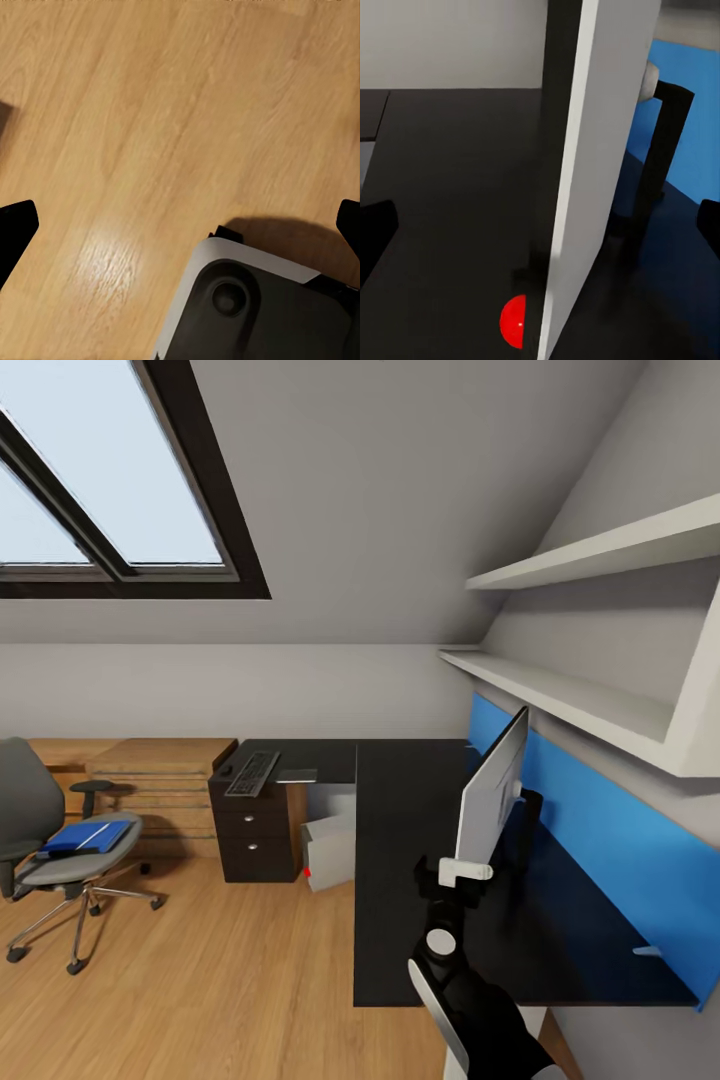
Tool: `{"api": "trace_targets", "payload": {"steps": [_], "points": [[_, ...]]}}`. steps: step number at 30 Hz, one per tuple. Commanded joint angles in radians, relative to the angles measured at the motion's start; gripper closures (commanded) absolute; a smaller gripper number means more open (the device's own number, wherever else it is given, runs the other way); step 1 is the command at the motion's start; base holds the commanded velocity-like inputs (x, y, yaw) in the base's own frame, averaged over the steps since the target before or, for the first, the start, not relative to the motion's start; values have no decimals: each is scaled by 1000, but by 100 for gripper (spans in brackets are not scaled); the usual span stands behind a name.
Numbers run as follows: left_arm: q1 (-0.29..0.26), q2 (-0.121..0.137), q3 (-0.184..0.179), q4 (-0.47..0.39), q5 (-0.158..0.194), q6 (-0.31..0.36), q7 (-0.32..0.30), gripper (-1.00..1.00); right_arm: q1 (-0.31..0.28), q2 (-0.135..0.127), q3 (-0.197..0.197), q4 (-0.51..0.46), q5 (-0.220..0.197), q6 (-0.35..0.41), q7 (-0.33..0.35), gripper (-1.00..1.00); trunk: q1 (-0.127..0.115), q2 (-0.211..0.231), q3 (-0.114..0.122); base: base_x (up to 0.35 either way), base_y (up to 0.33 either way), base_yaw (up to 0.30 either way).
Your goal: In the bedroom, organize the workspace by keeping the computer under the desk, ensuring the monitor is on the desk, placing the keyboard on the desk next to the monitor, placing the mouse on the desk next to the keyboard, moving the folder from the swivel chair onto the desk next to the mouse, stacking the notebook on top of the folder with the pen on top of the notebook, and positioning the swivel chair next to the desk.
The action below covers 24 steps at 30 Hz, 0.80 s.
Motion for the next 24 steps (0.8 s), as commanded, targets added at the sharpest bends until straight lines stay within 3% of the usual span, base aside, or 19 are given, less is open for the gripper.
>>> {"api": "trace_targets", "payload": {"steps": [1,10,17,24], "points": [[0,1,-9,-3,8,-3,8,-100,-1,-1,0,-1,-4,7,-7,-100,0,-2,-2,30,0,0],[0,1,-9,-2,8,-3,8,-100,-1,-1,-26,-1,-4,8,-7,-100,0,-2,-2,180,0,0],[0,1,-9,-2,8,-3,8,-100,-2,-1,-35,0,-4,10,-7,-100,0,-2,-2,45,0,0],[0,2,-9,-2,8,-3,8,-100,-4,-1,-76,5,-4,14,-7,-100,0,-2,-2,74,-154,0]]}}
